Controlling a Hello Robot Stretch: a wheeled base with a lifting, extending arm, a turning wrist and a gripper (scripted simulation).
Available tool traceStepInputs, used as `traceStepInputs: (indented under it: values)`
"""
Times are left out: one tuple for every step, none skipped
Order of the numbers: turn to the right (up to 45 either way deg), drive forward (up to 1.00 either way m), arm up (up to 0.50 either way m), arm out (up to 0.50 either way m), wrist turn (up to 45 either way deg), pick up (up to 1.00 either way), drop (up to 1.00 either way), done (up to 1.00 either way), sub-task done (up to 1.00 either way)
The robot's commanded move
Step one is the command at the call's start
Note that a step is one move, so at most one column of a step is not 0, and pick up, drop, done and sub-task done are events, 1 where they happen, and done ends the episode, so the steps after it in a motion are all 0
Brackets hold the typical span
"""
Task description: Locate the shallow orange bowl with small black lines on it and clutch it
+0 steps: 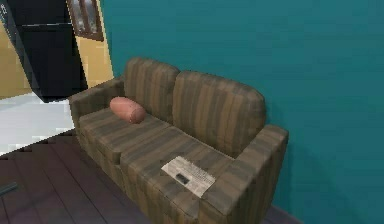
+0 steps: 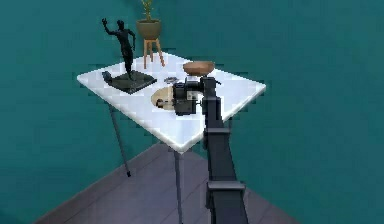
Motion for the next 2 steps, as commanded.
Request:
traceStepInputs:
  values:
    - [0.0, 0.0, 0.1, 0.0, 0.0, 0.0, 0.0, 0.0, 0.0]
    - [0.0, 0.0, 0.0, 0.0, 0.0, 0.0, 0.0, 1.0, 0.0]
